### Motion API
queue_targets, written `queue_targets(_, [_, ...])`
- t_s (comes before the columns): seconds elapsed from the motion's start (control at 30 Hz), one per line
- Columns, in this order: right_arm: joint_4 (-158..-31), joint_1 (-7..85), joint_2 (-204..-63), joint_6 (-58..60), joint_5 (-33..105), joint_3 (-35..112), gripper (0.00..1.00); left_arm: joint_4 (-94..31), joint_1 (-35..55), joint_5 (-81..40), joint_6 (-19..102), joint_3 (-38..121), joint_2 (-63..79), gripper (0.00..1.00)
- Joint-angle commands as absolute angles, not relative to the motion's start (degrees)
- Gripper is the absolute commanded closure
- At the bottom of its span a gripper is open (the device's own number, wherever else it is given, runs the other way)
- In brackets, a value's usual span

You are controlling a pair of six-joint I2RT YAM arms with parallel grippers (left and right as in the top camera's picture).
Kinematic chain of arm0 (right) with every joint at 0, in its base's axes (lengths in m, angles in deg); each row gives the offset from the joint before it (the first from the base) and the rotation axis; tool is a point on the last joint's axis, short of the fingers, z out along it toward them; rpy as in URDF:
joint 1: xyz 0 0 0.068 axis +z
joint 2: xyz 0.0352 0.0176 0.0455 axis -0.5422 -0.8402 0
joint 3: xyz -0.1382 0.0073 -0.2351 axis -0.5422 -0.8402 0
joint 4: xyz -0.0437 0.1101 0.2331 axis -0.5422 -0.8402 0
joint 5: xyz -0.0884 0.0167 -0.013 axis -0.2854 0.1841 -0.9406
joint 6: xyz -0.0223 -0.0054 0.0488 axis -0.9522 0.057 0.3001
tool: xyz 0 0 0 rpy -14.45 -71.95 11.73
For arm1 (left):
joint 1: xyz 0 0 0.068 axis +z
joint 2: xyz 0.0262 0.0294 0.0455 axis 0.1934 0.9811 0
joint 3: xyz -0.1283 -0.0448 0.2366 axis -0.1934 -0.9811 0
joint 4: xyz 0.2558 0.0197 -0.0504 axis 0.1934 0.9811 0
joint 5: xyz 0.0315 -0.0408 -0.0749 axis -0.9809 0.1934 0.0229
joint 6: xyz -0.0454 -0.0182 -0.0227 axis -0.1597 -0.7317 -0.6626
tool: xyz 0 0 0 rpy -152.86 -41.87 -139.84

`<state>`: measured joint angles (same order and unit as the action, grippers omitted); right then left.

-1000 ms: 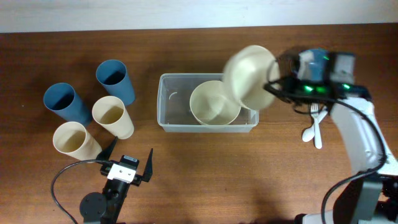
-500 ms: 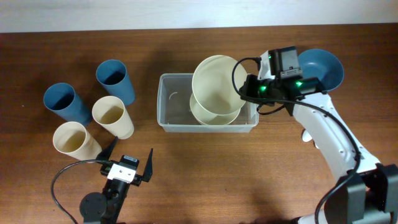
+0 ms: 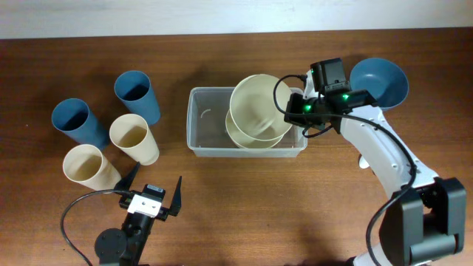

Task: Pack container
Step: 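Carry the second cream bowl over the container and stack it into the first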

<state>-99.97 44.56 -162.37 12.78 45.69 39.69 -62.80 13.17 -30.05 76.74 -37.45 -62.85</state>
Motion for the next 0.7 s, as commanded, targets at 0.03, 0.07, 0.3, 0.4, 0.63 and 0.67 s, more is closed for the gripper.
queue_targets(0.03, [-99.8,45.0,-163.8,13.0,45.1,40.5,0.96,-62.8,13.5,-30.5,77.2,-37.8,-63.3,0.00])
queue_targets(0.07, [-99.9,45.0,-164.1,13.0,45.0,40.5,0.96,-62.8,13.5,-30.5,77.2,-37.8,-63.3,0.00])
queue_targets(0.3, [-99.8,46.0,-164.6,13.1,45.0,40.5,0.96,-62.8,13.5,-30.5,77.2,-37.8,-63.3,0.00])
queue_targets(0.4, [-99.8,46.0,-164.6,13.1,45.0,40.5,0.96,-62.8,13.5,-30.5,77.2,-37.8,-63.3,0.00])
queue_targets(0.63, [-100.5,46.0,-164.6,13.1,45.0,40.4,0.96,-62.8,13.5,-30.5,77.2,-37.8,-63.3,0.00])
queue_targets(0.67, [-100.6,46.0,-164.6,13.1,45.0,40.4,0.96,-62.8,13.5,-30.5,77.2,-37.8,-63.3,0.00])
